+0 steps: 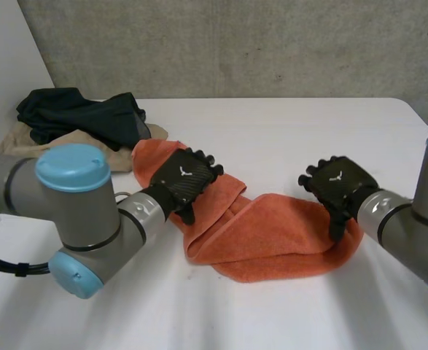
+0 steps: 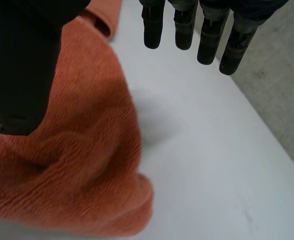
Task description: Fold the laundry.
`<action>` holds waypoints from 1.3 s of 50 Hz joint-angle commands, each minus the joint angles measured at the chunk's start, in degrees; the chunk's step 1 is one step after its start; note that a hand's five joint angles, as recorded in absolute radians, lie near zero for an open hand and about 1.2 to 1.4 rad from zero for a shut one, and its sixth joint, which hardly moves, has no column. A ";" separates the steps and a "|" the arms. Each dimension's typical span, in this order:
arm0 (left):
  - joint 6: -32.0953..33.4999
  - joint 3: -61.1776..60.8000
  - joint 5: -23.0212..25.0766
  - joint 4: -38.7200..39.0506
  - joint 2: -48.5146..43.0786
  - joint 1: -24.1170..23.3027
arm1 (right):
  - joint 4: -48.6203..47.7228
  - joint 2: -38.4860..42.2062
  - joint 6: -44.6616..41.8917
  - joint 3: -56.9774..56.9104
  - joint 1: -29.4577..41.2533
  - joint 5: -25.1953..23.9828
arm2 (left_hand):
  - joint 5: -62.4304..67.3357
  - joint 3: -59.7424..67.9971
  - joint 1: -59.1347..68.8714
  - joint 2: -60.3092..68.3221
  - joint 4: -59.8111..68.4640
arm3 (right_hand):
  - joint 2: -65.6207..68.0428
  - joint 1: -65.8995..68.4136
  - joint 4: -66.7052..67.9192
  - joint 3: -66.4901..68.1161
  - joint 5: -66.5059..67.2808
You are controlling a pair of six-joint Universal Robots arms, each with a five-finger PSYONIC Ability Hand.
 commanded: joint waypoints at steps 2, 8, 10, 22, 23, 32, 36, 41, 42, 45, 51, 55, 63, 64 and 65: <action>2.96 2.46 0.11 -1.25 -5.08 -0.56 | -2.89 5.43 0.34 1.44 -0.02 1.87 | 2.46 2.95 2.89 2.84 2.88 | -0.32 1.42 -0.80 0.47 -0.35; 4.10 5.10 0.11 -2.03 -6.75 -0.91 | -5.79 7.10 0.25 1.35 -0.02 2.23 | 2.29 2.78 2.72 2.67 2.71 | 22.03 23.76 21.55 22.81 22.00; 5.32 6.41 0.20 -3.00 -7.80 -0.91 | -6.06 7.10 0.25 1.35 -0.11 2.23 | 2.29 2.78 2.72 2.67 2.71 | 42.77 44.51 42.29 43.56 42.74; 10.96 12.66 -0.15 -6.70 -13.61 -1.43 | -6.32 6.40 0.25 1.71 -1.25 2.05 | 10.17 10.66 10.60 10.55 10.59 | 66.92 68.66 66.44 67.71 66.89; 10.96 12.83 -0.24 -6.70 -13.79 -1.43 | -6.32 6.40 0.25 1.71 -1.25 2.05 | 12.53 13.02 12.96 12.91 12.95 | 66.92 68.66 66.44 67.71 66.89; 10.96 13.97 -1.64 -6.08 -14.14 -1.52 | -6.50 6.31 0.25 0.56 -1.25 2.05 | 60.46 60.95 60.89 60.84 60.88 | 66.92 68.66 66.44 67.71 66.89; 10.61 16.43 -5.94 -4.07 -13.26 -1.52 | -8.77 6.22 0.43 -1.54 -1.08 2.31 | 60.47 60.96 60.90 60.85 60.89 | 66.92 68.66 66.44 67.71 66.89; 8.16 21.09 -14.80 4.44 -9.58 -2.14 | -14.31 6.22 4.72 -7.07 -0.55 4.51 | 60.47 60.96 60.90 60.85 60.89 | 66.92 68.66 66.44 67.71 66.89; 7.36 21.44 -15.78 6.03 -8.79 -2.14 | -16.58 6.13 7.61 -9.17 -0.55 5.38 | 60.47 60.96 60.90 60.85 60.89 | 66.92 68.66 66.44 67.71 66.89; 2.81 21.80 -18.86 12.61 -5.37 -2.31 | -20.63 5.96 12.28 -11.91 -0.64 6.27 | 60.47 60.96 60.90 60.85 60.89 | 66.92 68.66 66.44 67.71 66.89; -6.00 19.34 -24.05 17.91 2.29 -2.23 | -31.45 2.18 23.09 -13.59 -1.16 6.62 | 60.47 60.96 60.90 60.85 60.89 | 66.92 68.66 66.44 67.71 66.89; -10.39 13.55 -25.81 17.65 5.89 -2.31 | -33.66 0.07 26.44 -11.83 -1.25 5.74 | 60.47 60.96 60.90 60.85 60.89 | 66.92 68.66 66.44 67.71 66.89; -16.55 -4.73 -26.25 14.05 8.45 -3.89 | -24.36 -1.69 21.98 -2.26 -2.48 1.62 | 60.47 60.96 60.90 60.85 60.89 | 66.92 68.66 66.44 67.71 66.89; -17.86 -7.70 -26.25 13.18 8.45 -4.85 | -22.69 -1.69 20.40 -1.12 -3.18 0.74 | 60.47 60.96 60.90 60.85 60.89 | 66.92 68.66 66.44 67.71 66.89; -18.48 -9.12 -26.25 12.73 8.45 -5.30 | -18.75 -1.69 16.47 1.24 -5.01 -1.18 | 60.47 60.96 60.90 60.85 60.89 | 66.92 68.66 66.44 67.71 66.89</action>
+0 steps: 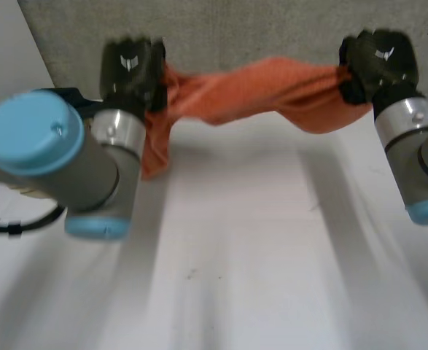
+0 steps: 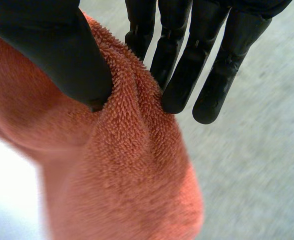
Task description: Fold the laundry.
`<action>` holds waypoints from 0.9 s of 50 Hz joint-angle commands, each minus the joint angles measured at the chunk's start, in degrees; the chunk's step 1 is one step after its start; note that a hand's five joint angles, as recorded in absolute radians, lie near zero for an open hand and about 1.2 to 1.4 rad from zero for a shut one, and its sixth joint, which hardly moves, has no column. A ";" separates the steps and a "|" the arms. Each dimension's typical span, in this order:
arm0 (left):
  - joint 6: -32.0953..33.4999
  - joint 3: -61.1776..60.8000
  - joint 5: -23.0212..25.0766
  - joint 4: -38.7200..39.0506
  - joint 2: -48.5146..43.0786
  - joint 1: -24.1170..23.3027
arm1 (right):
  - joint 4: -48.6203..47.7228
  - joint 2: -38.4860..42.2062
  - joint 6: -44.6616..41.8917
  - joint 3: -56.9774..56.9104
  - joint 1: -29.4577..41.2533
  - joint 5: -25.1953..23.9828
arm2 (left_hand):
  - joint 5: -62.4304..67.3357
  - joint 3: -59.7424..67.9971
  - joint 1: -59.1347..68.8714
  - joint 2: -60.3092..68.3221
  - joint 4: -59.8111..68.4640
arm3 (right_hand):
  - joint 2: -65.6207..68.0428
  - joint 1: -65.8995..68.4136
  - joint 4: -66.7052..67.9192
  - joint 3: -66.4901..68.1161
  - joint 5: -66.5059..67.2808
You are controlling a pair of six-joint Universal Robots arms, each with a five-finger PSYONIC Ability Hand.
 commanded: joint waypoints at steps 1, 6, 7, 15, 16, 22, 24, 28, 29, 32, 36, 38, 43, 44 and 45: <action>-6.69 -18.62 -0.06 -4.87 1.37 -3.29 | 15.14 -1.24 -11.65 11.89 -4.39 -6.90 | 14.14 11.98 16.89 11.70 11.34 | 12.60 24.24 12.01 12.26 13.86; -9.94 -25.13 -0.06 -10.57 1.46 -5.40 | 24.45 -0.62 -25.53 17.08 -7.47 -9.80 | 4.95 2.79 7.69 2.51 2.14 | 12.60 24.24 12.01 12.26 13.86; -10.39 -25.66 -0.06 -11.63 1.46 -5.66 | 26.73 -0.45 -29.21 17.61 -7.82 -9.45 | 2.25 0.09 4.99 -0.19 -0.56 | 12.60 24.24 12.01 12.26 13.86; -11.18 -25.06 0.38 -21.83 5.58 -7.34 | 30.19 -0.80 -35.31 17.71 -10.11 -9.36 | -43.35 -45.51 -40.60 -45.79 -46.15 | -48.65 -37.01 -49.24 -48.99 -47.39; -11.01 -24.79 0.55 -22.18 6.46 -7.25 | 29.83 -1.06 -35.05 17.53 -10.11 -9.36 | -45.03 -47.19 -42.28 -47.47 -47.83 | -51.90 -40.26 -52.49 -52.24 -50.64; -9.52 -20.76 1.25 -20.52 9.98 -4.10 | 26.58 -5.62 -29.26 16.30 -10.20 -10.33 | -50.77 -52.93 -48.02 -53.21 -53.57 | -57.40 -45.76 -57.99 -57.74 -56.14; -7.85 -19.78 2.66 -19.73 9.98 -2.34 | 26.31 -7.21 -26.88 15.86 -10.11 -11.38 | -50.77 -52.93 -48.02 -53.21 -53.57 | -57.40 -45.76 -57.99 -57.74 -56.14; -0.48 -17.67 11.78 -18.50 8.85 2.15 | 26.84 -7.39 -25.46 14.19 -10.20 -13.58 | -49.76 -51.92 -47.01 -52.20 -52.56 | -57.40 -45.76 -57.99 -57.74 -56.14; 1.37 -17.15 14.24 -18.41 8.23 2.77 | 27.01 -7.39 -25.47 13.93 -10.28 -13.93 | -49.59 -51.75 -46.85 -52.03 -52.39 | -57.40 -45.76 -57.99 -57.74 -56.14; 9.36 -15.65 23.91 -18.14 5.25 5.05 | 27.72 -7.22 -25.38 13.05 -10.20 -14.81 | -45.56 -47.72 -42.82 -48.00 -48.36 | -57.40 -45.76 -57.99 -57.74 -56.14; 18.51 -12.58 32.62 -18.41 0.68 6.73 | 27.98 -6.08 -25.47 12.70 -9.84 -14.55 | -43.37 -45.53 -40.62 -45.81 -46.17 | -57.40 -45.76 -57.99 -57.74 -56.14; 22.02 -9.69 35.34 -18.76 -2.48 6.81 | 27.98 -4.76 -25.64 12.52 -9.67 -14.37 | -43.36 -45.53 -40.62 -45.81 -46.17 | -57.40 -45.76 -57.99 -57.74 -56.14; 25.03 -3.36 36.68 -18.94 -8.64 6.38 | 28.07 -3.79 -25.55 12.87 -9.67 -13.85 | -43.03 -45.19 -40.29 -45.47 -45.83 | -57.40 -45.76 -57.99 -57.74 -56.14; 25.03 -2.21 36.76 -19.02 -9.61 6.20 | 27.98 -3.70 -25.55 13.13 -9.67 -13.76 | -42.53 -44.69 -39.78 -44.97 -45.33 | -57.40 -45.76 -57.99 -57.74 -56.14; 25.29 0.06 37.11 -19.37 -11.70 5.68 | 27.98 -3.61 -25.55 13.31 -9.67 -13.76 | -42.02 -44.19 -39.28 -44.47 -44.83 | -57.40 -45.76 -57.99 -57.74 -56.14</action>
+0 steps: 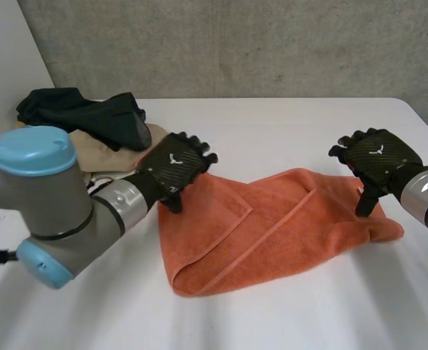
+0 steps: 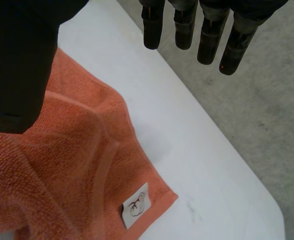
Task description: Fold the laundry.
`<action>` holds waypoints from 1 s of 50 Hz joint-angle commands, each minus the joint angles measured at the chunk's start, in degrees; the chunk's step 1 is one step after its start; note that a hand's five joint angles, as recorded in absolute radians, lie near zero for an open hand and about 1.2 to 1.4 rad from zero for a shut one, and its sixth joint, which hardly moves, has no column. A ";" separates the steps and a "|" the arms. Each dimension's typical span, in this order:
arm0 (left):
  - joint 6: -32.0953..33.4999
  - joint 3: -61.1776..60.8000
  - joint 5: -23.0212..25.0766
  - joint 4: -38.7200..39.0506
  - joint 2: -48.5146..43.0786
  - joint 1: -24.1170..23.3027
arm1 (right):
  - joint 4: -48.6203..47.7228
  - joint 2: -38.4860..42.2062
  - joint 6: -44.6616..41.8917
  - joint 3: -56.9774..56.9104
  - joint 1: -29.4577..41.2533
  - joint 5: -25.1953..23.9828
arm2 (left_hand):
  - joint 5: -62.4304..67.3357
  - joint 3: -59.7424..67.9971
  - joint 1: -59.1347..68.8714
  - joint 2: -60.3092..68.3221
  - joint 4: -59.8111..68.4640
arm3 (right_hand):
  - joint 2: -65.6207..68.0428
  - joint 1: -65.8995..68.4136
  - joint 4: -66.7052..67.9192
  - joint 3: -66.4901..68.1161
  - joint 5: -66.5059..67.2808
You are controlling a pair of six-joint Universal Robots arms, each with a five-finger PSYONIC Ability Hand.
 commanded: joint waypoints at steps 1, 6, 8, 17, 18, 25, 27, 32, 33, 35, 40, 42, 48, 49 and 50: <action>5.00 11.68 3.54 -1.15 -11.26 -1.44 | 0.03 1.72 -0.16 1.15 0.20 0.88 | 5.27 5.75 5.63 5.53 5.52 | -2.98 -1.75 -3.63 -2.31 -3.66; 5.00 19.41 6.35 -4.92 -16.53 -3.29 | -0.05 1.81 -0.16 2.29 0.20 1.23 | 5.27 5.75 5.63 5.54 5.52 | -2.98 -1.75 -3.63 -2.31 -3.66; 4.99 23.09 7.93 -7.38 -18.99 -4.07 | -0.06 1.81 -0.07 2.56 0.20 1.23 | 5.60 6.08 5.97 5.87 5.85 | -2.98 -1.75 -3.63 -2.31 -3.66; 5.08 33.30 8.47 -12.58 -27.08 -6.10 | -0.23 1.98 -0.07 3.96 -0.33 1.14 | 18.69 19.17 19.06 18.96 18.94 | -2.98 -1.75 -3.63 -2.31 -3.66; 5.08 33.66 8.47 -12.66 -27.44 -6.10 | -0.32 2.07 -0.07 4.14 -0.33 1.05 | 20.06 20.54 20.42 20.33 20.31 | -2.98 -1.75 -3.63 -2.31 -3.66; 5.08 35.16 8.38 -12.84 -29.28 -6.45 | -0.41 2.86 -0.07 4.67 -0.33 0.79 | 21.59 22.07 21.95 21.85 21.83 | -2.98 -1.75 -3.63 -2.31 -3.66; 5.08 35.42 8.38 -13.02 -29.64 -6.63 | -0.41 3.04 -0.07 4.58 -0.33 0.88 | 21.59 22.07 21.95 21.85 21.83 | -2.98 -1.75 -3.63 -2.31 -3.66; 5.35 37.88 7.94 -15.12 -31.39 -6.72 | -0.50 3.48 -0.16 4.67 -0.33 0.79 | 21.08 21.57 21.45 21.35 21.33 | -2.98 -1.75 -3.63 -2.31 -3.66; 5.35 38.41 7.85 -15.74 -31.74 -6.72 | -0.50 3.56 -0.16 4.67 -0.33 0.79 | 20.91 21.40 21.28 21.18 21.16 | -2.98 -1.75 -3.63 -2.31 -3.66; 5.35 39.02 7.85 -16.70 -32.18 -6.72 | -0.50 3.56 -0.16 4.67 -0.33 0.79 | 20.08 20.56 20.44 20.34 20.33 | -2.98 -1.75 -3.63 -2.31 -3.66; 6.83 40.96 6.80 -19.25 -33.50 -6.80 | -0.58 3.56 -0.16 4.93 -0.33 0.79 | 19.74 20.22 20.10 20.00 19.98 | -2.98 -1.75 -3.63 -2.31 -3.66; 7.63 41.31 6.27 -19.70 -33.77 -6.81 | -0.58 3.56 -0.07 4.93 -0.33 0.70 | 19.40 19.88 19.76 19.67 19.65 | -2.98 -1.75 -3.63 -2.31 -3.66; 9.65 42.71 5.30 -21.54 -34.91 -6.89 | -0.67 3.65 -0.16 4.93 -0.33 0.79 | 19.56 20.05 19.93 19.83 19.81 | -2.98 -1.75 -3.63 -2.31 -3.66; 9.74 42.80 5.30 -21.63 -35.00 -6.89 | -0.67 3.65 -0.16 4.93 -0.33 0.70 | 20.40 20.88 20.76 20.67 20.65 | -2.98 -1.75 -3.63 -2.31 -3.66; 9.83 42.98 5.22 -21.72 -35.00 -6.89 | -0.67 3.65 -0.16 4.93 -0.33 0.70 | 21.74 22.22 22.10 22.01 21.99 | -2.98 -1.75 -3.63 -2.31 -3.66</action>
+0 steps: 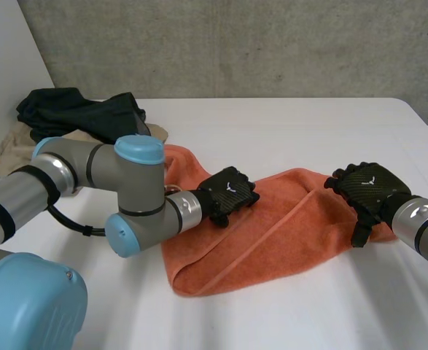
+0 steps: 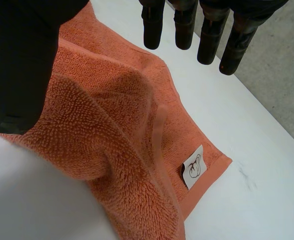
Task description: Fold the laundry.
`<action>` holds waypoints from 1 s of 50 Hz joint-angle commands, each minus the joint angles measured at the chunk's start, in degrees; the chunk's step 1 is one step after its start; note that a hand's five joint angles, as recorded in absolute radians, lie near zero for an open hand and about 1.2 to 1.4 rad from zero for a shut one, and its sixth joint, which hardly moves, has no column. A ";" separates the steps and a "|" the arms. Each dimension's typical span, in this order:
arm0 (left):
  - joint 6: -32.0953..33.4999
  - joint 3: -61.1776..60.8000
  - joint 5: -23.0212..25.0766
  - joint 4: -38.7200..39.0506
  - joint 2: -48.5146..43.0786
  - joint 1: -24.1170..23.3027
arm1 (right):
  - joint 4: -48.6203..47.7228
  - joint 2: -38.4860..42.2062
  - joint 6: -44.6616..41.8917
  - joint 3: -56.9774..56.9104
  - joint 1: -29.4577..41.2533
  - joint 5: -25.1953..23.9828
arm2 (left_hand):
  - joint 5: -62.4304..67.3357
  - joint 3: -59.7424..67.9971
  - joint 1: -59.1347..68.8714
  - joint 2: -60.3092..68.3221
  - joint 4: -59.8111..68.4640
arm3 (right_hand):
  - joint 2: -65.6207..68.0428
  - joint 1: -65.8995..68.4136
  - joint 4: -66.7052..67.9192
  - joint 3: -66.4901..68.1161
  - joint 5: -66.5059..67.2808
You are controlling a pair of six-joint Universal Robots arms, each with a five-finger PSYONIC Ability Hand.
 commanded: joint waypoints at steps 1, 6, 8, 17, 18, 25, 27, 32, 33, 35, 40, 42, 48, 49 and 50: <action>1.99 1.39 -1.12 -1.51 -0.96 -0.25 | -0.08 0.05 -0.05 0.02 0.00 0.04 | 9.15 8.76 8.81 8.84 8.90 | -2.98 -1.75 -3.63 -2.31 -3.66; 2.17 1.04 -4.62 -0.99 -0.17 -0.69 | -0.08 0.05 -0.05 0.11 0.00 0.04 | 44.91 44.52 44.57 44.60 44.66 | -2.98 -1.75 -3.63 -2.31 -3.66; 2.26 0.69 -5.69 -0.55 0.18 -0.87 | -0.08 0.05 -0.05 0.11 0.00 0.04 | 45.99 45.60 45.66 45.68 45.74 | -2.98 -1.75 -3.63 -2.31 -3.66; 3.05 -6.95 -9.82 8.94 8.26 -1.57 | -0.08 0.75 -0.05 -0.15 0.00 0.04 | 45.99 45.60 45.66 45.68 45.74 | -2.98 -1.75 -3.63 -2.31 -3.66; 3.05 -8.17 -10.17 10.08 9.31 -1.57 | -0.08 0.84 -0.05 -0.15 0.00 0.04 | 45.99 45.60 45.66 45.68 45.74 | -2.98 -1.75 -3.63 -2.31 -3.66; 2.43 -16.88 -13.42 13.34 17.84 -1.13 | 0.80 0.75 0.48 -3.30 0.26 -0.31 | 45.99 45.60 45.66 45.68 45.74 | -2.98 -1.75 -3.63 -2.31 -3.66; 2.34 -18.55 -14.30 13.34 19.33 -0.96 | 1.50 0.75 0.57 -4.98 0.35 -0.23 | 45.99 45.60 45.66 45.68 45.74 | -2.98 -1.75 -3.63 -2.31 -3.66; 1.91 -26.28 -16.85 13.25 27.15 -0.08 | 11.23 3.28 0.57 -14.35 0.53 -0.66 | 45.99 45.60 45.66 45.68 45.74 | -1.74 -0.51 -2.39 -1.06 -2.42; 1.82 -27.42 -16.94 13.25 28.38 0.19 | 12.91 4.43 0.66 -16.04 0.53 -0.75 | 45.99 45.60 45.66 45.68 45.74 | -0.22 1.01 -0.87 0.45 -0.90; 1.38 -30.93 -17.12 13.43 31.89 0.97 | 16.17 6.37 1.01 -19.30 0.53 -1.10 | 45.99 45.60 45.66 45.68 45.74 | 1.97 3.20 1.32 2.65 1.29; -1.25 -36.83 -17.20 13.52 38.23 1.59 | 22.86 13.84 3.47 -29.76 0.97 -1.98 | 45.99 45.60 45.66 45.68 45.74 | 8.36 9.60 7.71 9.04 7.69; -3.01 -39.29 -17.20 13.52 40.95 1.94 | 23.56 17.43 4.61 -33.52 1.93 -1.72 | 45.99 45.60 45.66 45.68 45.74 | 9.71 10.94 9.06 10.39 9.03; -5.83 -44.65 -17.20 13.60 46.58 4.40 | 24.71 23.77 5.84 -39.52 3.16 -1.37 | 45.99 45.60 45.66 45.68 45.74 | 14.26 15.49 13.61 14.93 13.58; -6.18 -46.05 -17.20 13.87 48.07 4.84 | 25.14 25.61 5.93 -40.83 3.60 -1.37 | 45.99 45.60 45.66 45.68 45.74 | 15.26 16.49 14.61 15.94 14.58; -6.27 -46.76 -17.20 14.04 48.69 5.02 | 25.24 26.67 5.93 -41.54 3.78 -1.28 | 45.99 45.60 45.66 45.68 45.74 | 15.93 17.17 15.28 16.61 15.26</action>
